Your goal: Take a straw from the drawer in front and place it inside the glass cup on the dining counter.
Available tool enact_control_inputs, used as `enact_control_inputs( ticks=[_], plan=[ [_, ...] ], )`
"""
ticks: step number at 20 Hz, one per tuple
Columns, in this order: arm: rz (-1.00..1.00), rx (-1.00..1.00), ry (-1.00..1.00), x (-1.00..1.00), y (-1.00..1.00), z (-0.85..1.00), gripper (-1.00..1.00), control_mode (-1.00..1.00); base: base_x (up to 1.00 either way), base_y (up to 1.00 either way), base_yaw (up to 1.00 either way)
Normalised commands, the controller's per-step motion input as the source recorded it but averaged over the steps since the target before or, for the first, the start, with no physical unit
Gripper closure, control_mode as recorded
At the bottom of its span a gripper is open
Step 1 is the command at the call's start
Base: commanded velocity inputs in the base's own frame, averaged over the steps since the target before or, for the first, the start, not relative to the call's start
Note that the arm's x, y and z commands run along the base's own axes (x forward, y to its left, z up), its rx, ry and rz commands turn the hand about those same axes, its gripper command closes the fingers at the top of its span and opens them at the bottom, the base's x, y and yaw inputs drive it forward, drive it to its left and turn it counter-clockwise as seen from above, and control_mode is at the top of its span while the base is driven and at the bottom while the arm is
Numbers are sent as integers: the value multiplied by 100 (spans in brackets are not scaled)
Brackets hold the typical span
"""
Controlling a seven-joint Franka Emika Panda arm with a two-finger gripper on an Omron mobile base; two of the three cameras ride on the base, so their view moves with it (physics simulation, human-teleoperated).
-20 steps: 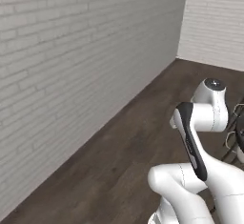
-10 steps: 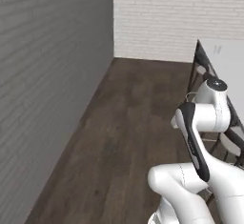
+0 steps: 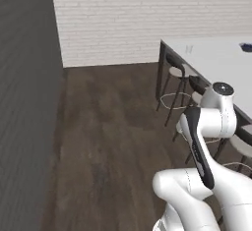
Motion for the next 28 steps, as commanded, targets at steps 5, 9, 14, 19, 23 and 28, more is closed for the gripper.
enact_control_inputs(
  ticks=[5,9,14,19,23,28],
  plan=[
    [0,0,0,0,0,0,100,100,100,56,-54],
    [0,0,0,0,0,0,100,100,100,58,-54],
    [0,0,0,0,0,0,100,100,100,61,-55],
    [0,0,0,0,0,0,100,100,95,73,-56],
    [0,0,0,0,0,0,100,100,87,84,-56],
    [0,0,0,0,0,0,100,100,69,99,-53]
  ],
)
